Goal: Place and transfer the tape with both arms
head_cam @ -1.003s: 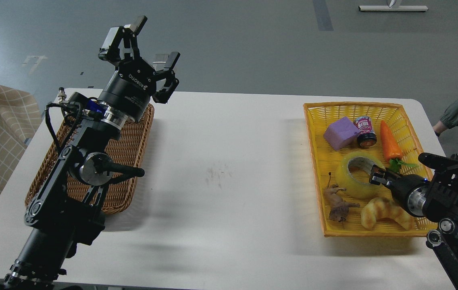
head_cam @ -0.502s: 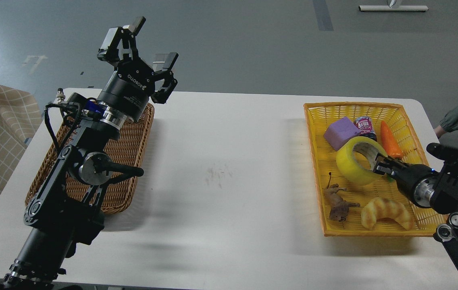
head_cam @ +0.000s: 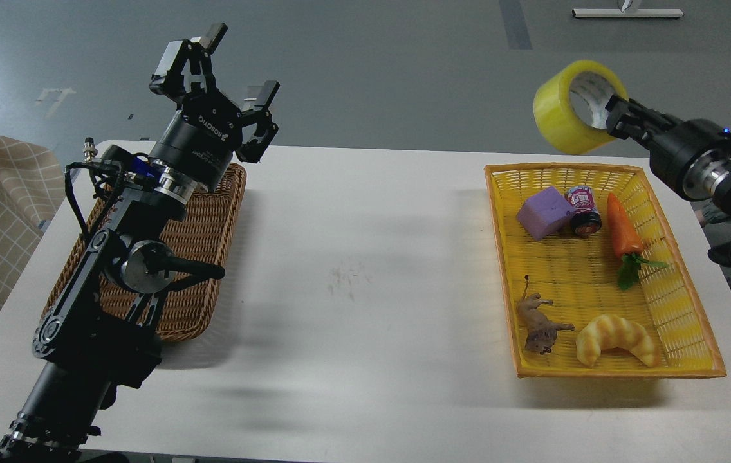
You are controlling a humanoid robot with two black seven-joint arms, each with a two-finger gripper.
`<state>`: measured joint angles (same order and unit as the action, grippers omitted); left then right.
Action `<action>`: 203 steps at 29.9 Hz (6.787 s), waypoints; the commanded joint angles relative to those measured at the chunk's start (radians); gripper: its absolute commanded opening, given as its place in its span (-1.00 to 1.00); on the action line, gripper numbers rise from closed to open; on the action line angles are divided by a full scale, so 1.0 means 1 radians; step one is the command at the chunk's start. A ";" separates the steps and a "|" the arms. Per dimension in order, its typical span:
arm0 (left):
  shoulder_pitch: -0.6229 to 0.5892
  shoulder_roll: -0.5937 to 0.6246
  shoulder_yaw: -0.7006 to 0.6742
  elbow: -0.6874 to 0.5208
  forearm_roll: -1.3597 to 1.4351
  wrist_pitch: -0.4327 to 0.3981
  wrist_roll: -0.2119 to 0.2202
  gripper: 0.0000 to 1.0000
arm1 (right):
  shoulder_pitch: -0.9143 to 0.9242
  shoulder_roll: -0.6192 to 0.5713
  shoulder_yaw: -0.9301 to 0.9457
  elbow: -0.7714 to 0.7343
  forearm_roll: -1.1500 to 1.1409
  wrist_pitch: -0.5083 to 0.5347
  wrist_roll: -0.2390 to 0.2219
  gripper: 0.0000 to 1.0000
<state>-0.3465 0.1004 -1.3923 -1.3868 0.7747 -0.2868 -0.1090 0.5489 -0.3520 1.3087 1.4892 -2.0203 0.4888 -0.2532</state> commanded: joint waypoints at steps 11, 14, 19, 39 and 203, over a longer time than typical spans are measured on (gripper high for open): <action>0.003 0.001 -0.005 -0.009 0.000 0.006 0.000 0.96 | 0.111 0.205 -0.353 -0.038 -0.029 0.000 -0.015 -0.66; 0.004 0.002 -0.005 -0.011 0.000 0.006 0.000 0.96 | 0.111 0.214 -0.414 -0.041 -0.047 0.000 -0.015 -0.66; 0.004 0.001 -0.005 -0.011 0.000 0.008 0.000 0.96 | 0.105 0.217 -0.528 -0.073 -0.092 0.000 -0.015 -0.66; 0.006 0.001 -0.010 -0.012 0.000 0.015 -0.001 0.96 | 0.026 0.307 -0.655 -0.159 -0.161 0.000 -0.015 -0.66; -0.123 0.211 0.786 0.175 1.407 0.307 -0.135 0.95 | -0.130 0.352 0.402 0.118 0.845 -0.118 0.132 0.99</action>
<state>-0.4444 0.3178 -0.6415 -1.2431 2.1818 0.0201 -0.2371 0.4160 0.0000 1.7104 1.6093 -1.1750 0.3712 -0.1212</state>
